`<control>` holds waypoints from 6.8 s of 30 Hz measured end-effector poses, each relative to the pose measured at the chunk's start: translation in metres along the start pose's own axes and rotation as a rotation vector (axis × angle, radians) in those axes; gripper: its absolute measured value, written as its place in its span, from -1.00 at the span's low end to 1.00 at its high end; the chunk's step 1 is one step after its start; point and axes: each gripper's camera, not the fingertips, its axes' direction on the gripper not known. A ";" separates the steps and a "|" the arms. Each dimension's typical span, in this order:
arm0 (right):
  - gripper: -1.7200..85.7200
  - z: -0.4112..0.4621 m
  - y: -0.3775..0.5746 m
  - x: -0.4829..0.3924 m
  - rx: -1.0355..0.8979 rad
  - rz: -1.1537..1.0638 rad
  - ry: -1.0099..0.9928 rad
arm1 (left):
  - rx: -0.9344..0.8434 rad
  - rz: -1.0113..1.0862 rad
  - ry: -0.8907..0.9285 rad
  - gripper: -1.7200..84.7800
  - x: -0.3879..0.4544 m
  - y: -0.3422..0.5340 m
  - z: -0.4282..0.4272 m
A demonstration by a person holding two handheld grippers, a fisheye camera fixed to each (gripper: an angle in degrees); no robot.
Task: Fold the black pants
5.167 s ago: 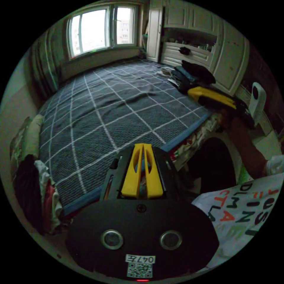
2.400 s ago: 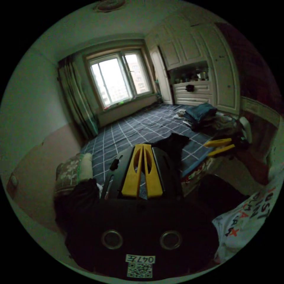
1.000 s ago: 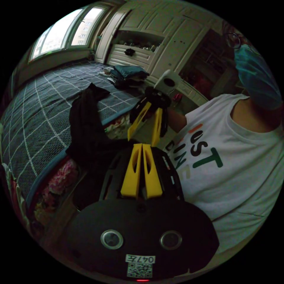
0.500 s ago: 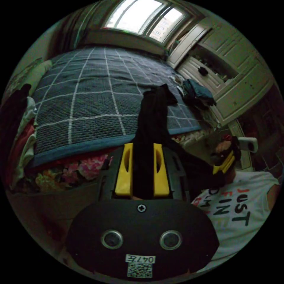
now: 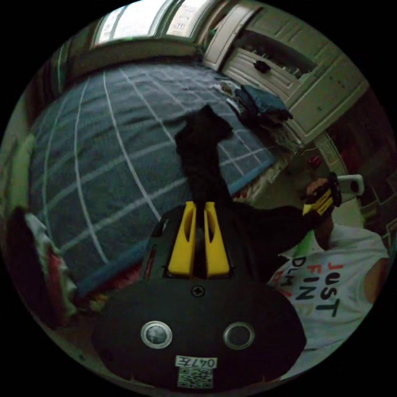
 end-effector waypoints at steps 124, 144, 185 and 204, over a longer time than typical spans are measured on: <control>-0.79 0.072 0.518 0.148 -0.344 0.739 0.796 | 0.131 -0.382 -0.213 -0.78 -0.295 0.185 0.275; -0.95 -0.141 0.567 0.338 -0.307 0.751 0.558 | 0.144 -0.572 -0.358 -0.82 -0.288 0.268 0.322; -0.96 -0.298 0.636 0.398 -0.168 0.563 0.229 | -0.135 -0.418 -0.254 -0.81 -0.310 0.286 0.336; -0.85 -0.198 0.710 0.377 -0.335 0.746 0.213 | -0.114 -0.338 -0.177 -0.83 -0.327 0.264 0.320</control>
